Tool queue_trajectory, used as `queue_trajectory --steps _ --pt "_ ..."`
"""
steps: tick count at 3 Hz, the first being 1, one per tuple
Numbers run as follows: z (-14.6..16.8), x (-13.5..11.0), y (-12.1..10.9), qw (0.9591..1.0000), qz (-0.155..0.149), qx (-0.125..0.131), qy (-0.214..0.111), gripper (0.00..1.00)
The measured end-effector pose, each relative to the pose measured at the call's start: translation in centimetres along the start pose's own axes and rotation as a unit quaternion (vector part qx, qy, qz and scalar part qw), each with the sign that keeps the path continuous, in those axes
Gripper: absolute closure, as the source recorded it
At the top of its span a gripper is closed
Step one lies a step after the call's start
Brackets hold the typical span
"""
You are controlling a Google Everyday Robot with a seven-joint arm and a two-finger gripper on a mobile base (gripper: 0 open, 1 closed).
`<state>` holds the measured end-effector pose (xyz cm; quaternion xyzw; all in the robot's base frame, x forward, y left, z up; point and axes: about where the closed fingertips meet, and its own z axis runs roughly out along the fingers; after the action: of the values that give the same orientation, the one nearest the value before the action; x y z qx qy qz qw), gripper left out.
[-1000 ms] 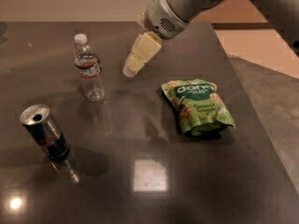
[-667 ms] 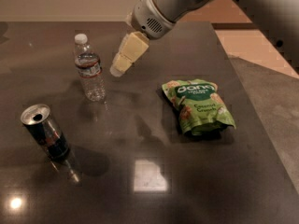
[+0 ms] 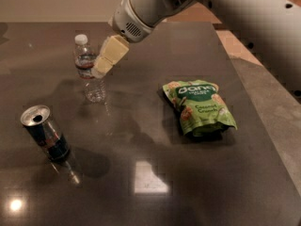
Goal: Move water bottle near green rice chip bag
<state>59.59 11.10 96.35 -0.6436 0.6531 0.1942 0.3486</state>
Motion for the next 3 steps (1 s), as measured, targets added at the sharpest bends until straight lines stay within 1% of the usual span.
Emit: queue_trajectory --steps 1,3 --pt "1.6 -0.6 0.1 0.9999 0.004 -0.01 -0.004 0.0" --pt "3.7 -1.8 0.5 0.9993 0.013 -0.031 -0.018 0.0"
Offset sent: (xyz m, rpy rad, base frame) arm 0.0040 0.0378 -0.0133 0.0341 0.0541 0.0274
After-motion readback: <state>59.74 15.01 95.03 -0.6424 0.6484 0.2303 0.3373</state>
